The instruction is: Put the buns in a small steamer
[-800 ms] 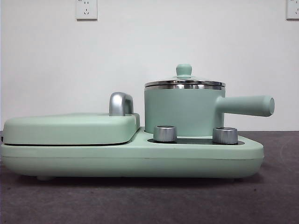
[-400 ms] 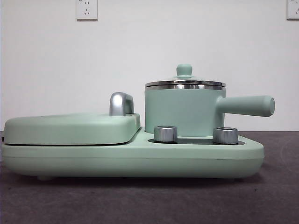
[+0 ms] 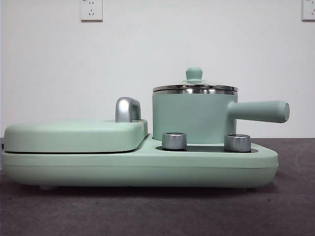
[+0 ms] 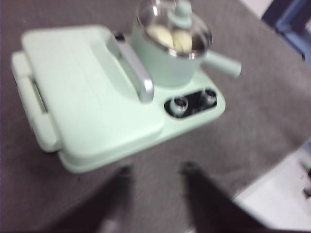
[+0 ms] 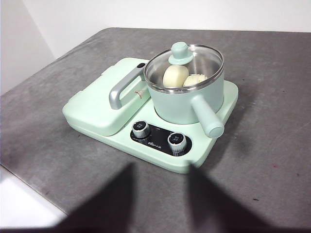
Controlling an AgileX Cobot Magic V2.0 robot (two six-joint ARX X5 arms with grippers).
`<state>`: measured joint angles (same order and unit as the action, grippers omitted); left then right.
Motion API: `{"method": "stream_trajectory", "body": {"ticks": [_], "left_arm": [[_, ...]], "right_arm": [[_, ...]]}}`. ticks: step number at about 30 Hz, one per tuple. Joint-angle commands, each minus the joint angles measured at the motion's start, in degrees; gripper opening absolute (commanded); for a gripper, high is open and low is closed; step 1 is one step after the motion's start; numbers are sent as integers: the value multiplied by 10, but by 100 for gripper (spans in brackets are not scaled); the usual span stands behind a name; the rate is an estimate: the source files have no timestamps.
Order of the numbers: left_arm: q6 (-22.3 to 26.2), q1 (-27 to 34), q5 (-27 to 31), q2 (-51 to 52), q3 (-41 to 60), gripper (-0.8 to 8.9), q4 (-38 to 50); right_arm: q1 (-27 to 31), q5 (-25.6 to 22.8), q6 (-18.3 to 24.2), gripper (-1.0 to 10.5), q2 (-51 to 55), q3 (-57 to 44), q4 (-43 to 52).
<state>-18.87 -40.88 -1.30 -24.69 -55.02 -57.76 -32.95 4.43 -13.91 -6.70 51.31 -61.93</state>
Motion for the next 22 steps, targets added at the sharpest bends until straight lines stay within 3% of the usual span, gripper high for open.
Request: {"method": "stream_trajectory", "body": {"ticks": [1,14,20,22], "left_arm": [[-9,-3,3,3,-4,25,10],[-9,-3,3,6,-3,25,14],[-9,61,2,22,16,25,26],[19,94,3,30,36,25,47]], "right_arm": [[-3,0,0,20,1,4,6],[-3,0,0,20,1,5,6],[-3,0,0,20,1,5,6],[-3,0,0,20,1,5,6]]}}
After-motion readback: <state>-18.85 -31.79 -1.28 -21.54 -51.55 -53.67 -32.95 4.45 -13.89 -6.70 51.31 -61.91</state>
